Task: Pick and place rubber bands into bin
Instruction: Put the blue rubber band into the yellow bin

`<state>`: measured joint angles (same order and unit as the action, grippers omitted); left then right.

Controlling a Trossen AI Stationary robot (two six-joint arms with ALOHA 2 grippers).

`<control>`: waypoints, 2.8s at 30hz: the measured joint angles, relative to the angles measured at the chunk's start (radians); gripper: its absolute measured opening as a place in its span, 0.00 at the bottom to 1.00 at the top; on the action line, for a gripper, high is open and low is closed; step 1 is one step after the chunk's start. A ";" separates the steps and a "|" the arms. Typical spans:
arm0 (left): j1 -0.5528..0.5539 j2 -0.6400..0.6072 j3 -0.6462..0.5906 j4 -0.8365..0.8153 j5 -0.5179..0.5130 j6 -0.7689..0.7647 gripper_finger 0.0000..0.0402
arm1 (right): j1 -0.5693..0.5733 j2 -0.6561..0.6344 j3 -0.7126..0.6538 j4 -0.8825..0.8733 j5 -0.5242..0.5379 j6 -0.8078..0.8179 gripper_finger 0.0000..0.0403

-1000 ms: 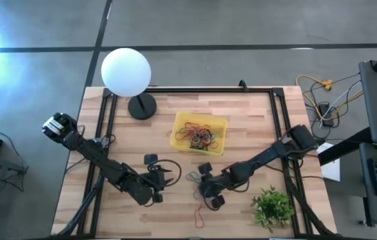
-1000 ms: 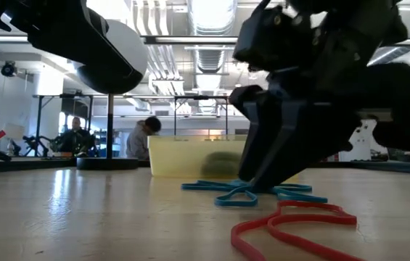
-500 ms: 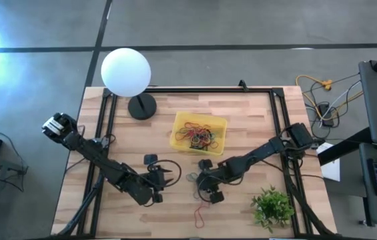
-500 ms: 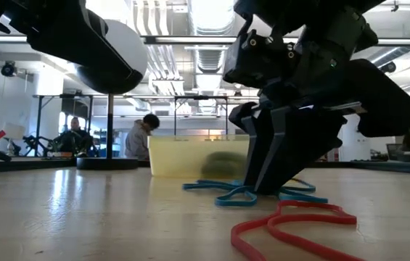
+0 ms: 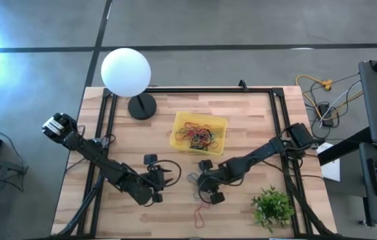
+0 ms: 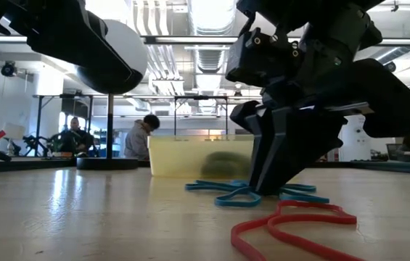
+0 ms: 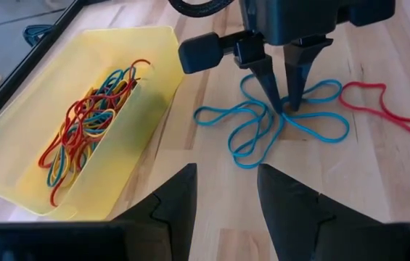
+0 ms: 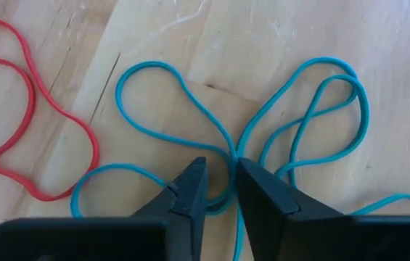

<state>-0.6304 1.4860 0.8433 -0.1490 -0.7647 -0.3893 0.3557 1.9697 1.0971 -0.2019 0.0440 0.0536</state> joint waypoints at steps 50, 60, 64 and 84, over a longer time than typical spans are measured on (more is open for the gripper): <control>0.002 0.000 -0.025 0.040 -0.003 -0.023 0.32 | -0.138 -0.406 0.024 -0.113 0.438 -0.266 0.02; 0.002 0.000 -0.028 0.046 -0.003 -0.023 0.32 | -0.310 -0.397 -0.014 -0.108 0.386 -0.215 0.02; 0.002 0.000 -0.031 0.047 -0.003 -0.020 0.32 | -0.341 -0.396 -0.031 -0.107 0.366 -0.199 0.02; 0.002 0.000 -0.032 0.073 -0.003 0.004 0.32 | -0.359 -0.395 -0.093 -0.048 0.295 -0.181 0.28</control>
<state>-0.6285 1.4860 0.8108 -0.0765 -0.7681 -0.3855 -0.0036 1.5745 1.0039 -0.2495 0.3389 -0.1276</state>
